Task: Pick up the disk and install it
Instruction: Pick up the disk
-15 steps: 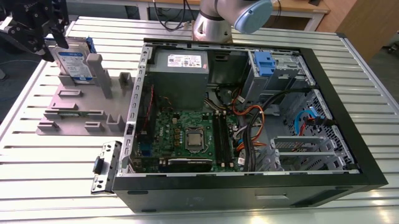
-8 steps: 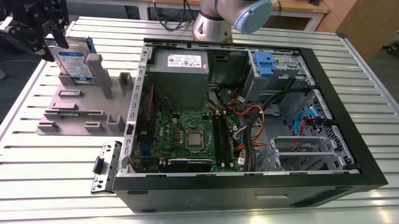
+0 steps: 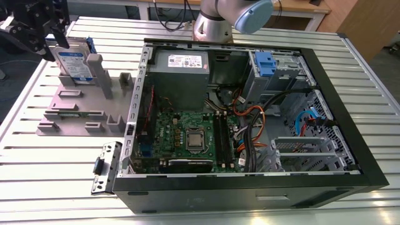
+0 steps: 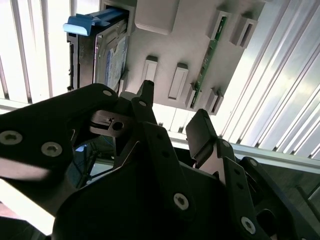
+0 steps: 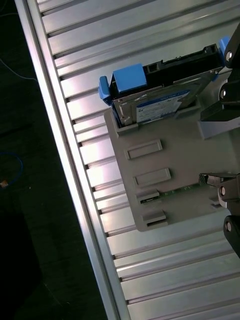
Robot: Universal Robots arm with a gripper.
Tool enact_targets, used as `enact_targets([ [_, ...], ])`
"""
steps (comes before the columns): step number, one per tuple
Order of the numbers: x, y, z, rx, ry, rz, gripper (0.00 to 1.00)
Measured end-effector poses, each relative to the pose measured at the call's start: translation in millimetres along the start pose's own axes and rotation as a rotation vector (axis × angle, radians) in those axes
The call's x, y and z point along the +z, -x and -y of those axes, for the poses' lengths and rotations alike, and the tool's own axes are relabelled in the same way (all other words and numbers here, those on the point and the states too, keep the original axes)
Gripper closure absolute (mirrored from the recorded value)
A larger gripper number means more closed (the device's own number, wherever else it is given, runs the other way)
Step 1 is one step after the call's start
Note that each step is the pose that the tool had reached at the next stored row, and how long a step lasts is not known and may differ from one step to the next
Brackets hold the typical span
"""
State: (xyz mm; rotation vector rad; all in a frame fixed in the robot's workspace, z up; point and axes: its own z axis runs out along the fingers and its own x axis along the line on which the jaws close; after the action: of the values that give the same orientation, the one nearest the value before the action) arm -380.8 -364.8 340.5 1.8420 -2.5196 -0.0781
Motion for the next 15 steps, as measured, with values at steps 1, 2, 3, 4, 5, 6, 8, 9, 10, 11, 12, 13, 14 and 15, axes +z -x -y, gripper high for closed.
enact_targets([
  [1,0.1,0.5,-0.1,0.000,0.0000,0.0000,0.47],
  [2,0.3,0.9,-0.3,0.000,-0.0001,0.0001,0.47],
  [3,0.4,1.3,-0.4,0.000,0.0000,0.0000,0.47],
  [4,0.5,1.6,-0.5,0.000,-0.0001,0.0001,0.47],
  [5,0.6,1.9,-0.5,0.000,-0.0001,0.0001,0.47],
  [6,0.7,2.1,-0.6,0.000,-0.0001,0.0000,0.47],
  [8,0.8,2.4,-0.7,0.000,0.0000,0.0000,0.47],
  [9,5.7,3.8,-0.9,0.000,0.0001,0.0003,0.47],
  [10,9.9,4.1,-0.8,0.000,0.0001,0.0003,0.47],
  [11,9.9,4.1,-0.9,0.000,0.0001,0.0003,0.47],
  [12,10.0,4.2,-0.8,0.000,0.0001,0.0003,0.47],
  [13,10.2,4.3,-0.9,0.000,-0.0001,0.0004,0.47],
  [14,10.4,4.5,-0.9,0.000,-0.0002,0.0008,0.47],
  [15,10.4,4.9,-1.1,0.000,0.0002,0.0013,0.47],
])
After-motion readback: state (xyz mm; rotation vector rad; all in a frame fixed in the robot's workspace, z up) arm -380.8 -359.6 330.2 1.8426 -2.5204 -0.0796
